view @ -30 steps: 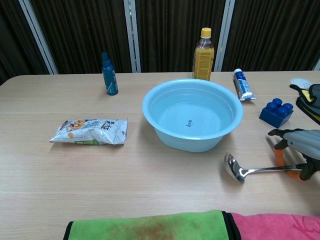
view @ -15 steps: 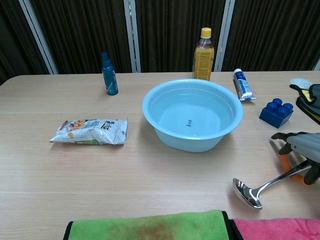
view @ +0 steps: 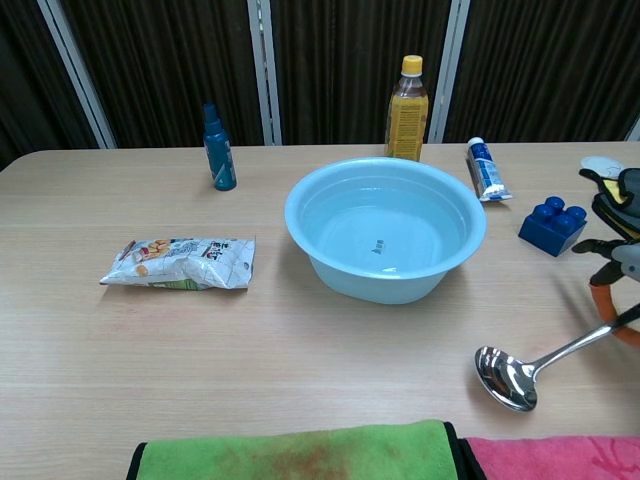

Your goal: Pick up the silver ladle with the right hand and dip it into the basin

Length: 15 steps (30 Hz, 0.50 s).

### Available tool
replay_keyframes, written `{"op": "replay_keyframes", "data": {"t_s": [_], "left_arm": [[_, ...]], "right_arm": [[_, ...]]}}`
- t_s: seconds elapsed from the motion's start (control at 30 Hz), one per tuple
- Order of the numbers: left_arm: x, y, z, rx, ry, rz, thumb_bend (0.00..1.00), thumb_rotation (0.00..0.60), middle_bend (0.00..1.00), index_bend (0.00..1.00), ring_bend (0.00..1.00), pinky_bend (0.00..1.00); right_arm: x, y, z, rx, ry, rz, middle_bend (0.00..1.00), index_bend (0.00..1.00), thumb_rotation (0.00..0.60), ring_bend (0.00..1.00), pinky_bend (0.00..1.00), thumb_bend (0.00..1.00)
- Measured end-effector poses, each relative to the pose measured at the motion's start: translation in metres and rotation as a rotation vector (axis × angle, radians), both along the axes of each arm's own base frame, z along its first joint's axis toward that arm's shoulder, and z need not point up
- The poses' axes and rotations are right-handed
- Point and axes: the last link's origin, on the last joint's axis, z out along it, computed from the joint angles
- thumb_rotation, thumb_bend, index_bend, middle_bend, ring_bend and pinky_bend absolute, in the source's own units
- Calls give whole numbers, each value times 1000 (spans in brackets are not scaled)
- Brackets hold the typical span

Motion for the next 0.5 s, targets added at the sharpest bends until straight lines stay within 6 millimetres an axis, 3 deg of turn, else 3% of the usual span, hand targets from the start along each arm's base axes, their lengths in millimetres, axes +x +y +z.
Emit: {"op": "replay_keyframes", "data": {"t_s": [0.5], "left_arm": [[4, -5, -3, -29, -6, -29, 354, 600, 0, 91, 0, 0]], "right_arm": [[32, 18, 52, -45, -32, 57, 0, 644, 600, 0, 0, 597]]}}
